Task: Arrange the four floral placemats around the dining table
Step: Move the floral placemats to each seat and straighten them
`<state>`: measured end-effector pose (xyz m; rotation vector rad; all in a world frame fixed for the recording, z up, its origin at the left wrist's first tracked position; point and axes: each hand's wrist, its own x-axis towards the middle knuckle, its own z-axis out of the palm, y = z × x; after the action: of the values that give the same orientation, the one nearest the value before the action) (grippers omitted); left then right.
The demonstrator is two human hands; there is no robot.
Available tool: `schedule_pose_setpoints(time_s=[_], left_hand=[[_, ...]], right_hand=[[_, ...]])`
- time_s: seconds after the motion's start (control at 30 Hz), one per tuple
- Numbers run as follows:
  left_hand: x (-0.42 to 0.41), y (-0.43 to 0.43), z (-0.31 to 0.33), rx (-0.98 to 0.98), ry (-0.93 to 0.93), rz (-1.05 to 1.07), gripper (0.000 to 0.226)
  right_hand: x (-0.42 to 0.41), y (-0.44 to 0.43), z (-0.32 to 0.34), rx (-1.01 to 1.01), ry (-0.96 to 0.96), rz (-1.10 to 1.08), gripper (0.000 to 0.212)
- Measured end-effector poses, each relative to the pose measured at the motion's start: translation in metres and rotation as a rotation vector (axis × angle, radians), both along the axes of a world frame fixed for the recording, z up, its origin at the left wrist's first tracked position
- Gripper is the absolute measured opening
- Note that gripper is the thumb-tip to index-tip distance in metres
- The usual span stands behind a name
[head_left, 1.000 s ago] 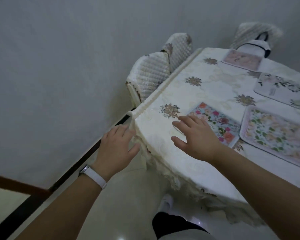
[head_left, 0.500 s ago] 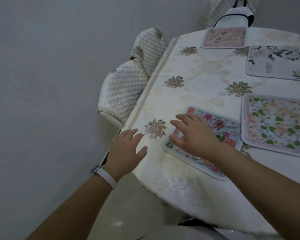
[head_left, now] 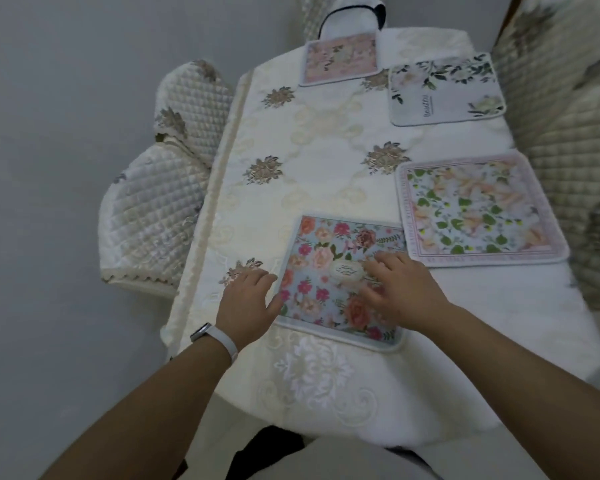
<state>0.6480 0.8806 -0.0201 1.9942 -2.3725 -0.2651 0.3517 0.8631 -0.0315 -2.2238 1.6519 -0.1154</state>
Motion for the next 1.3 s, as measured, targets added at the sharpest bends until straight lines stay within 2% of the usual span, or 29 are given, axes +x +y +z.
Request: schedule_pose_setpoints(time_s=[0.2, 0.37, 0.57, 0.83, 0.9, 1.1, 1.17, 1.3], left_hand=[[0.002, -0.008, -0.042, 0.109, 0.034, 0.053, 0.046], [0.001, -0.018, -0.056, 0.291, 0.172, 0.189, 0.048], [0.003, -0.026, -0.069, 0.343, 0.285, 0.257, 0.051], [0.004, -0.040, -0.072, 0.389, 0.508, 0.537, 0.054], [0.007, -0.040, -0.075, 0.416, 0.512, 0.545, 0.052], [0.012, -0.035, -0.083, 0.406, 0.351, 0.511, 0.051], [0.018, -0.038, -0.095, 0.398, 0.410, 0.554, 0.047], [0.012, -0.035, -0.082, 0.401, 0.544, 0.628, 0.024]], right_hand=[[-0.021, 0.016, -0.036, 0.190, -0.026, -0.163, 0.054], [-0.014, 0.027, -0.053, 0.387, -0.286, -0.392, 0.055], [0.001, 0.023, -0.061, 0.341, -0.480, -0.659, 0.045], [0.005, 0.013, -0.059, 0.398, -0.851, -1.047, 0.045], [0.006, 0.014, -0.060, 0.424, -0.863, -1.050, 0.042], [0.019, 0.024, -0.066, 0.407, -0.849, -1.051, 0.033], [0.022, 0.026, -0.067, 0.413, -0.839, -1.045, 0.029], [0.022, 0.029, -0.066, 0.420, -0.825, -1.056, 0.024]])
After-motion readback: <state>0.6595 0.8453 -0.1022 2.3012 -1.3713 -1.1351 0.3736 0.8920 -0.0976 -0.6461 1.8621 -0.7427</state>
